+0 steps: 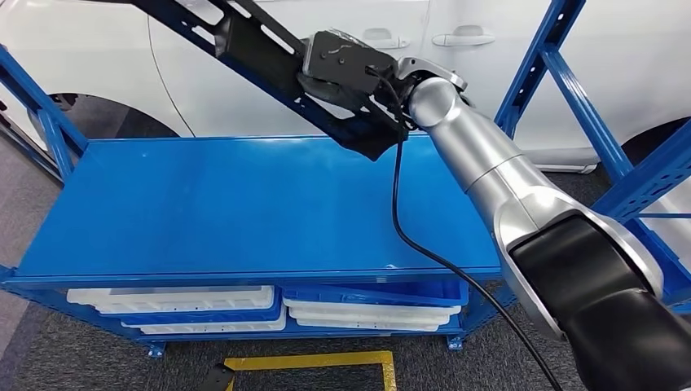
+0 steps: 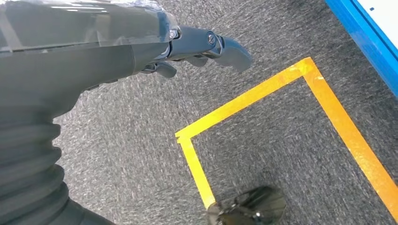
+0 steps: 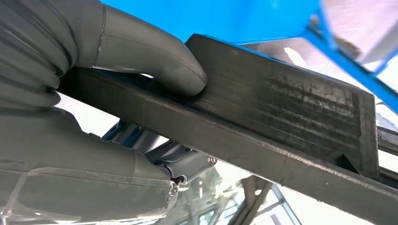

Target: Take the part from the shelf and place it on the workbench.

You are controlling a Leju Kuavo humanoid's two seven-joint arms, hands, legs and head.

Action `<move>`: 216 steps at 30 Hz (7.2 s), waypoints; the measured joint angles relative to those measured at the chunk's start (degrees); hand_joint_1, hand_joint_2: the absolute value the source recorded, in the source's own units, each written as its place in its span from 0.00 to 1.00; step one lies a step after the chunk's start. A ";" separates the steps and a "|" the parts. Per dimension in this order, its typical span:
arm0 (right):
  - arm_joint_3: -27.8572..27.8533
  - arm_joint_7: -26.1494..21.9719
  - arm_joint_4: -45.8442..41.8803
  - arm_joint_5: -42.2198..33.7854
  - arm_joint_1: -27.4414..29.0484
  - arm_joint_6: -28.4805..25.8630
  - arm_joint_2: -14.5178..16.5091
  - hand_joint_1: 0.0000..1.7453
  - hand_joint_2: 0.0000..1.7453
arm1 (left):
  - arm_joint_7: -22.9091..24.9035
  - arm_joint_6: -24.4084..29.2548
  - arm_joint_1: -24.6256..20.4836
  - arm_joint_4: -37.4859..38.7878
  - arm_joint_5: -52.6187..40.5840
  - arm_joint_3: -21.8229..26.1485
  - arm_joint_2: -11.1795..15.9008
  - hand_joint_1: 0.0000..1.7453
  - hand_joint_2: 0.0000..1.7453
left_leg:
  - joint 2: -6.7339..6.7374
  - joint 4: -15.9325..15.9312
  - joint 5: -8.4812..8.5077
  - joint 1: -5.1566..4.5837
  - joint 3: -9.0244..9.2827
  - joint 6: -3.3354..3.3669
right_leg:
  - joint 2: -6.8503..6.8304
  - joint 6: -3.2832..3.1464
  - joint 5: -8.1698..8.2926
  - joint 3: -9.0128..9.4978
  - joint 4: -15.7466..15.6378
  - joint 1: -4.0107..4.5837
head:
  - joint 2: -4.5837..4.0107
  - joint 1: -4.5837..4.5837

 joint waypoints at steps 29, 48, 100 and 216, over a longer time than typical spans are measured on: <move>0.20 1.36 -18.39 -24.60 6.97 3.76 -5.01 0.97 1.00 | -0.02 3.20 -0.01 0.00 1.43 0.38 0.19 0.00 1.00 | 0.05 5.44 -3.11 -0.08 -1.97 0.07 | -0.09 -0.30 0.51 -0.02 -0.60 -0.01 | 0.00 0.00; 1.97 -2.20 -38.67 -26.84 22.92 4.89 -14.27 0.97 1.00 | -0.39 2.49 0.45 0.00 2.57 1.68 0.34 0.00 1.00 | -0.37 -6.54 0.62 -0.22 3.97 2.29 | 0.09 1.55 0.45 -1.25 0.88 0.29 | -0.01 0.00; -5.76 -7.12 -55.20 -27.68 49.94 7.61 -22.29 0.97 1.00 | 0.62 2.39 1.58 0.00 3.92 2.54 0.48 0.00 1.00 | 0.09 -8.00 0.63 -0.42 5.68 3.20 | -0.03 2.02 -3.51 -1.91 4.92 0.09 | -0.01 0.00; -9.75 -6.37 -57.18 -25.86 54.44 8.45 -17.29 0.97 1.00 | 1.47 2.24 2.00 0.00 4.35 3.93 -0.90 0.00 1.00 | 0.03 -6.72 -1.91 -0.77 7.90 1.33 | -0.66 0.71 0.68 0.48 -0.33 0.14 | 0.00 0.01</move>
